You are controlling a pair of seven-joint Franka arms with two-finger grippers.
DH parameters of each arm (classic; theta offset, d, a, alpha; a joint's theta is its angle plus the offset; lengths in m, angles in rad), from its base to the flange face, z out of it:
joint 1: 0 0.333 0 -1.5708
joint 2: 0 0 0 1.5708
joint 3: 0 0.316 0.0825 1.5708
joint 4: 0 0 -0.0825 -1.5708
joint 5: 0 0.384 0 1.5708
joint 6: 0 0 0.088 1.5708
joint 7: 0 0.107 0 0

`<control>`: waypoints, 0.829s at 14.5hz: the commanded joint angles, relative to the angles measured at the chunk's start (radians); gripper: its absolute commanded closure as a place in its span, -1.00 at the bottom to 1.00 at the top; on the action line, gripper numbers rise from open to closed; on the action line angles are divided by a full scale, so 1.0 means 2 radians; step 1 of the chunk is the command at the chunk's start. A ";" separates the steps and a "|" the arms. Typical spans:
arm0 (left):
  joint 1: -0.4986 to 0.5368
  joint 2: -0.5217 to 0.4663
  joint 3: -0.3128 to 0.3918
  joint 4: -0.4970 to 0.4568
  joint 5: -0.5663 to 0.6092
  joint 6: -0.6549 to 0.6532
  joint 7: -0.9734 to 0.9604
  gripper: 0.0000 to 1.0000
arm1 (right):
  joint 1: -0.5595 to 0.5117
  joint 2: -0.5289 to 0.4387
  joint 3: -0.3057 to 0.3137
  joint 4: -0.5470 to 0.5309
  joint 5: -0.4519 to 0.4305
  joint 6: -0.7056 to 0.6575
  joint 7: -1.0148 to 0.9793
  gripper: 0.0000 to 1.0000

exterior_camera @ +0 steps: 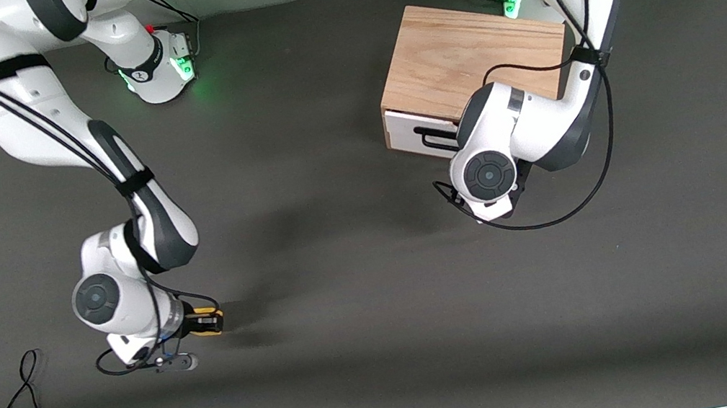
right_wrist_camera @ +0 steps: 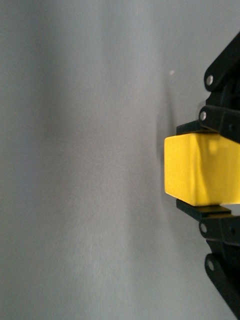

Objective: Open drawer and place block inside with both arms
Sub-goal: 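Pull the drawer handle open with the left gripper while the right lifts the cube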

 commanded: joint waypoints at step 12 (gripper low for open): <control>-0.008 -0.002 0.004 0.005 -0.003 0.238 0.005 -0.98 | 0.000 -0.209 -0.019 0.105 -0.001 -0.374 -0.120 0.35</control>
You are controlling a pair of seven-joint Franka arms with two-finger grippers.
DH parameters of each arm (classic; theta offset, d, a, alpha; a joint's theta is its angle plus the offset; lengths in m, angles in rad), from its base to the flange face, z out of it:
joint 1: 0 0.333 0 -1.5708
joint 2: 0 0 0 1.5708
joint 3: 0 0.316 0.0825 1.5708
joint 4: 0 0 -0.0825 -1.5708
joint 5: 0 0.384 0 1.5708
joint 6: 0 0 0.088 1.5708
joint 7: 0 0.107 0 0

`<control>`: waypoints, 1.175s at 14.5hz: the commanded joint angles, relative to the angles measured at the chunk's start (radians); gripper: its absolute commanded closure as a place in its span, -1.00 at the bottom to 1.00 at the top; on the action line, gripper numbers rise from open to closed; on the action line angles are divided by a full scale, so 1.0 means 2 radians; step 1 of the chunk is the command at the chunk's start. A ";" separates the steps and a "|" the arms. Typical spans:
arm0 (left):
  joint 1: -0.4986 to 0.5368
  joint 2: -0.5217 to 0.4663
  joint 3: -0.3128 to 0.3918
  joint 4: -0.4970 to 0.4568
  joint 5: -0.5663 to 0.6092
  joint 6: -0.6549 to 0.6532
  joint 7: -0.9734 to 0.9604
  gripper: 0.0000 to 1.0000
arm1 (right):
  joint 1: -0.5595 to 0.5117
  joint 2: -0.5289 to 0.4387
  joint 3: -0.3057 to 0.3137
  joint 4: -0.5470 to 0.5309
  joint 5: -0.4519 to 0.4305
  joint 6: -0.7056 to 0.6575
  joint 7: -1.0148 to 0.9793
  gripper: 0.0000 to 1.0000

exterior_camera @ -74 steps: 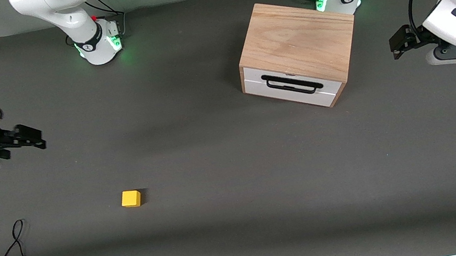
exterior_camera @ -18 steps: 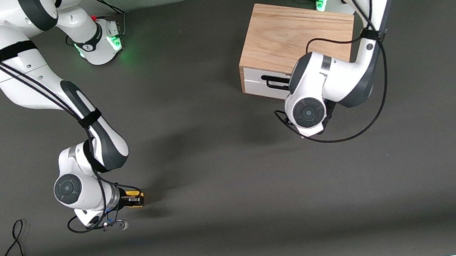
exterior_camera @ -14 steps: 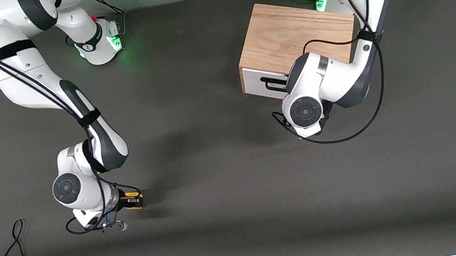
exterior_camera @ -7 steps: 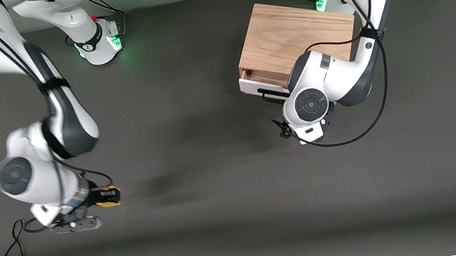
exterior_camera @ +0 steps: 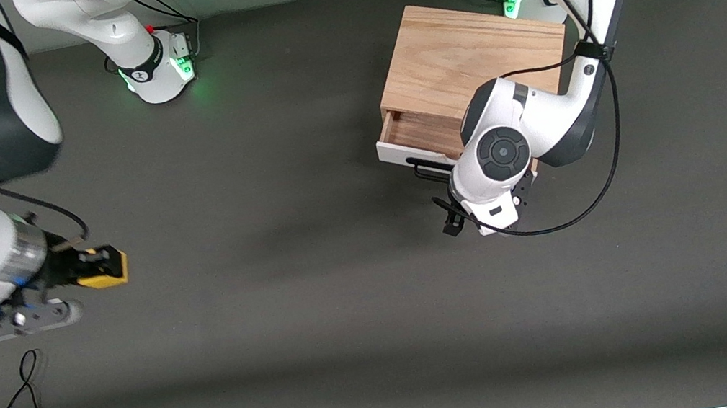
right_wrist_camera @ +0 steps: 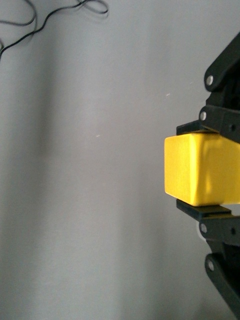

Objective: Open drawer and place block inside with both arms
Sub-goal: 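Pull the drawer handle open with the left gripper while the right lifts the cube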

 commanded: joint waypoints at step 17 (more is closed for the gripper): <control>-0.008 0.013 -0.004 0.062 0.005 -0.038 -0.001 -0.98 | 0.005 -0.176 -0.063 -0.188 0.034 0.031 -0.013 0.38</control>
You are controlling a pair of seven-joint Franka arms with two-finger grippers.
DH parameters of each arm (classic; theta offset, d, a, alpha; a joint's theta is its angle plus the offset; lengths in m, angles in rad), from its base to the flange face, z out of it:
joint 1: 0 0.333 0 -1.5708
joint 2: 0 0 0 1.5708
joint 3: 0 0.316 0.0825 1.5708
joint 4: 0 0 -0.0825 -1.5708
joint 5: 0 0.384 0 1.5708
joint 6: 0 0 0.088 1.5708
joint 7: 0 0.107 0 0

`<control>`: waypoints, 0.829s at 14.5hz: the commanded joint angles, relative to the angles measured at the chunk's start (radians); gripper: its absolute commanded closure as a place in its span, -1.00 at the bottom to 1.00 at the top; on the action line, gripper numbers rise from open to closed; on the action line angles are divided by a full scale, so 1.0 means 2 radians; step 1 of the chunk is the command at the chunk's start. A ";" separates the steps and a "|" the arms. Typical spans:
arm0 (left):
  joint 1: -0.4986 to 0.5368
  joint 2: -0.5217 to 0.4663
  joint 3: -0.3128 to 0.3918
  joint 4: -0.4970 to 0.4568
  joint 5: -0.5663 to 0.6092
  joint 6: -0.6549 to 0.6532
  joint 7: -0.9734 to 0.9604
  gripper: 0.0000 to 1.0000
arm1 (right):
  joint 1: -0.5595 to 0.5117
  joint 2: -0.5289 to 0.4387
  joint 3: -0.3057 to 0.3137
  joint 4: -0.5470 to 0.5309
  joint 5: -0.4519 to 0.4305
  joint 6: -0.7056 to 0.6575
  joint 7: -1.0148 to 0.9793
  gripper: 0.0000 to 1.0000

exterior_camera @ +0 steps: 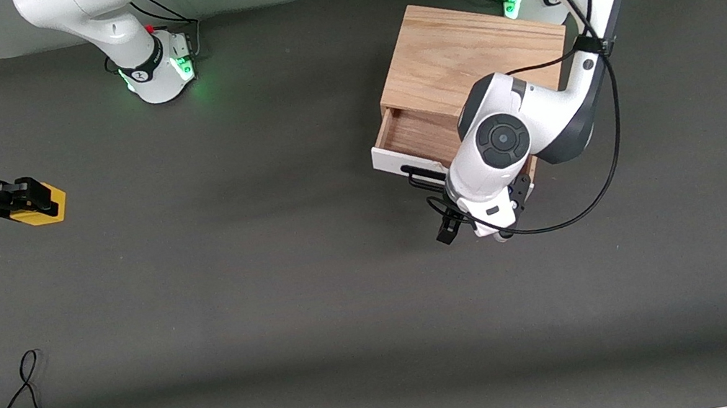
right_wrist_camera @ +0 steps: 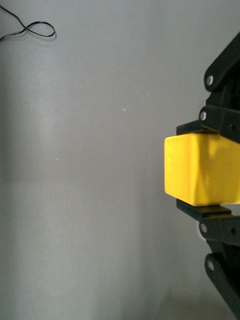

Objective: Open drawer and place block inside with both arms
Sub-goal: 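Pull the drawer handle open with the left gripper while the right lifts the cube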

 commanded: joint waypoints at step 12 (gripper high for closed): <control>-0.003 0.015 0.002 0.100 0.028 -0.198 -0.009 -0.98 | 0.004 0.001 -0.002 -0.012 0.010 0.026 -0.004 0.38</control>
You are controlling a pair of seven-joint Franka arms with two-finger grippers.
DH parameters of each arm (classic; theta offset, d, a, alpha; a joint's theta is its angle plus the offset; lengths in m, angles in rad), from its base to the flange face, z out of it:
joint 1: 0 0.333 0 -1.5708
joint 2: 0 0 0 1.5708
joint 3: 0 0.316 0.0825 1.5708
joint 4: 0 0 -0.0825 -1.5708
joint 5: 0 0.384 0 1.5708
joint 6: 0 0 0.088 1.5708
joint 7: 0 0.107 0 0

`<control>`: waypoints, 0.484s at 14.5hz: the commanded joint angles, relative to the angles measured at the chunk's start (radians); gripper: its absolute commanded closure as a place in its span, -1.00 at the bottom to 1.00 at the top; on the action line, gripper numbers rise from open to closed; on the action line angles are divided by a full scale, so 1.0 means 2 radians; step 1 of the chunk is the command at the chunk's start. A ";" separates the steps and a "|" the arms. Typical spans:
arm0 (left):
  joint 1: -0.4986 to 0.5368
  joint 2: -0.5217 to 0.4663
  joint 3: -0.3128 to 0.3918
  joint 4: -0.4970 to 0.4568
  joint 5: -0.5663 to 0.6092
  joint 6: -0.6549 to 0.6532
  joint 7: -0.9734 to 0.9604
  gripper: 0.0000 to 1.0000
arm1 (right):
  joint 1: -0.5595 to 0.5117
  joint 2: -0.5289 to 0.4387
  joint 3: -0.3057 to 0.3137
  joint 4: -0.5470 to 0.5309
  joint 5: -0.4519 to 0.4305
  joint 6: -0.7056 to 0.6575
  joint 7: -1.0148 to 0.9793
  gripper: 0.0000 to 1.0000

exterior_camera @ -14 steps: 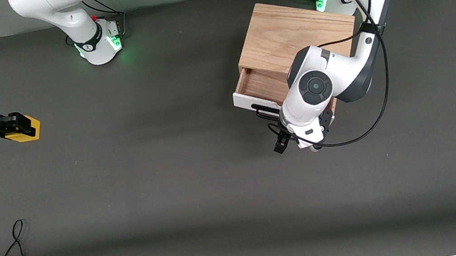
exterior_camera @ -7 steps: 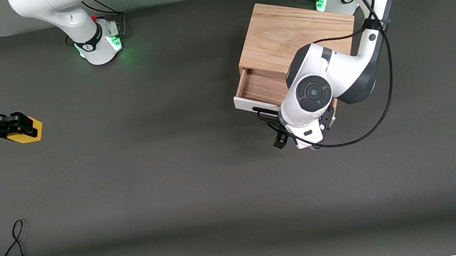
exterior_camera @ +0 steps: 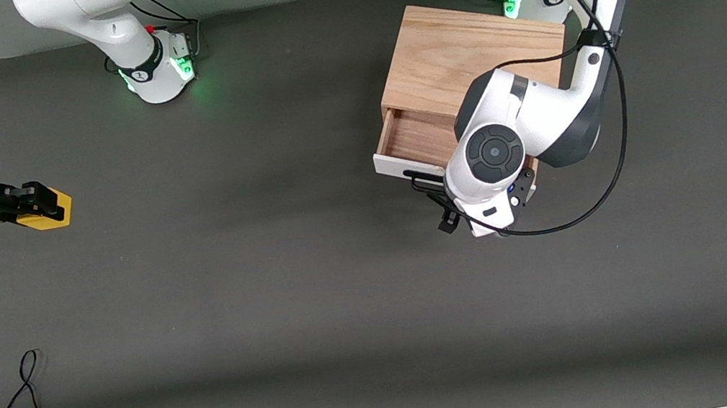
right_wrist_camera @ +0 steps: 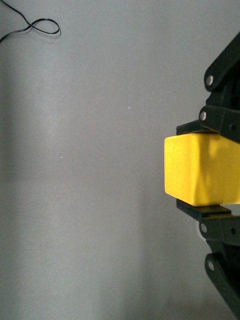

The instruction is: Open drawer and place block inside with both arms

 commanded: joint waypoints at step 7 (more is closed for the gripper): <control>0.040 -0.038 0.002 0.134 0.009 -0.252 0.077 -0.98 | 0.004 -0.002 0.000 -0.003 0.008 0.008 -0.003 0.38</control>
